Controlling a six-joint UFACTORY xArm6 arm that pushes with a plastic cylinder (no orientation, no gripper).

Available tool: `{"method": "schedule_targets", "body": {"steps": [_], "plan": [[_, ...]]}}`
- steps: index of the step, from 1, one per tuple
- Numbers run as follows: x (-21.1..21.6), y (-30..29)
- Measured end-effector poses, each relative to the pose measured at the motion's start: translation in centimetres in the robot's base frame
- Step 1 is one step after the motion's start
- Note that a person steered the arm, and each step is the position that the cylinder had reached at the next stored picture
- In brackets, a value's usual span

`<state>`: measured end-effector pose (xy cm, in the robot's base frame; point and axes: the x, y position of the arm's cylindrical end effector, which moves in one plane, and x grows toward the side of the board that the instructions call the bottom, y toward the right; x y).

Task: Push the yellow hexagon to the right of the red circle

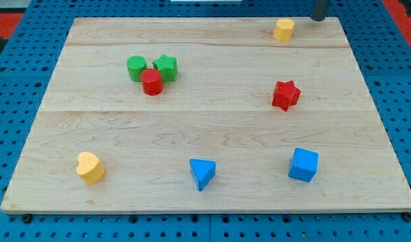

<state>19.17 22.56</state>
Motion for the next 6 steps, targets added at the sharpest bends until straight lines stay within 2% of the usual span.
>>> {"method": "schedule_targets", "body": {"steps": [1, 3, 5, 6], "plan": [[1.8, -6.0], [4.4, -11.1], [5.1, -7.3], [9.1, -9.1]]}}
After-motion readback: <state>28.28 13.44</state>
